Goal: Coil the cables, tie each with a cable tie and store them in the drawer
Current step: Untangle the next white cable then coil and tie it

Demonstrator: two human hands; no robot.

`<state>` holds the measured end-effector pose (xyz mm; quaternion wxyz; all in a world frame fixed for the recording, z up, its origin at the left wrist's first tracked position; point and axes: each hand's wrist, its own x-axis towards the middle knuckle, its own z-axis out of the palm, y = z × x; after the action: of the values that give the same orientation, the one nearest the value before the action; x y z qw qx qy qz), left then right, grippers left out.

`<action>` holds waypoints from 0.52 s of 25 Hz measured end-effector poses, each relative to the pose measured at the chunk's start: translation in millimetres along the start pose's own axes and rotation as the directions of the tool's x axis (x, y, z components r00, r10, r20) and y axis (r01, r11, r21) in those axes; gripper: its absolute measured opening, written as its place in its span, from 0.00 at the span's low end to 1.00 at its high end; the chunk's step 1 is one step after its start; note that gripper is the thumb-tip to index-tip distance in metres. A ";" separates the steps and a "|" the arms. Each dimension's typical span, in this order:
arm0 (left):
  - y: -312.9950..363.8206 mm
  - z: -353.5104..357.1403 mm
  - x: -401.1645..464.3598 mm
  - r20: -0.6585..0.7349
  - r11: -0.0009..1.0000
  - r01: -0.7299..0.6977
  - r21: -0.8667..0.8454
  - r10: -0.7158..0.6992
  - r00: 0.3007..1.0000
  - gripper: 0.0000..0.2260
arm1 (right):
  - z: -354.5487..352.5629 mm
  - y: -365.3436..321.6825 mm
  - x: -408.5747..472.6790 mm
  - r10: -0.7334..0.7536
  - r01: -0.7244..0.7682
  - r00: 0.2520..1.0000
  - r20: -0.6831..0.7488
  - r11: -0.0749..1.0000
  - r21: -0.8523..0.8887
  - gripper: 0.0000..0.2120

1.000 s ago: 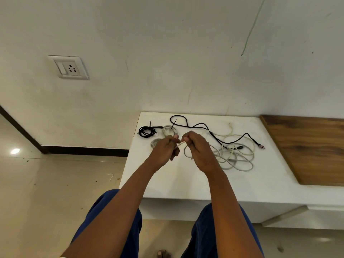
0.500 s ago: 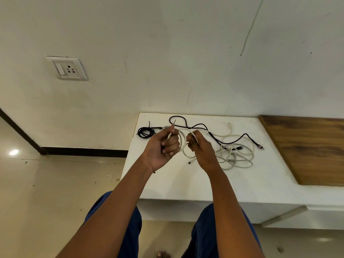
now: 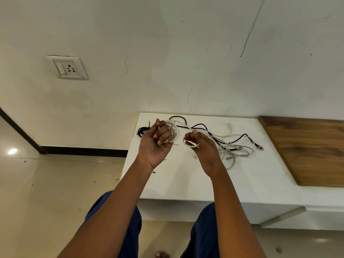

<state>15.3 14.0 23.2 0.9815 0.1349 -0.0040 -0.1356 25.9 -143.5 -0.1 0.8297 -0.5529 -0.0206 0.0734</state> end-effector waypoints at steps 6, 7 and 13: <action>2.9 -3.7 1.4 -0.014 0.999 -0.032 -0.013 0.032 0.999 0.21 | -5.6 -6.4 -3.4 -0.070 0.070 0.997 -0.035 0.998 -0.006 0.15; 4.1 -5.0 1.8 -0.022 0.999 -0.040 -0.025 0.039 0.999 0.22 | -6.6 -6.7 -4.5 -0.088 0.083 0.995 -0.043 0.991 -0.105 0.15; 5.9 -9.3 2.6 -0.026 0.998 -0.060 -0.003 0.060 0.998 0.17 | 1.3 -5.4 -7.0 -0.130 0.125 0.991 -0.009 0.970 -0.210 0.13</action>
<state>19.7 21.2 15.8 0.9854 0.1346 0.0049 -0.1042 19.4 -145.4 5.7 0.7703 -0.6353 -0.0543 0.0109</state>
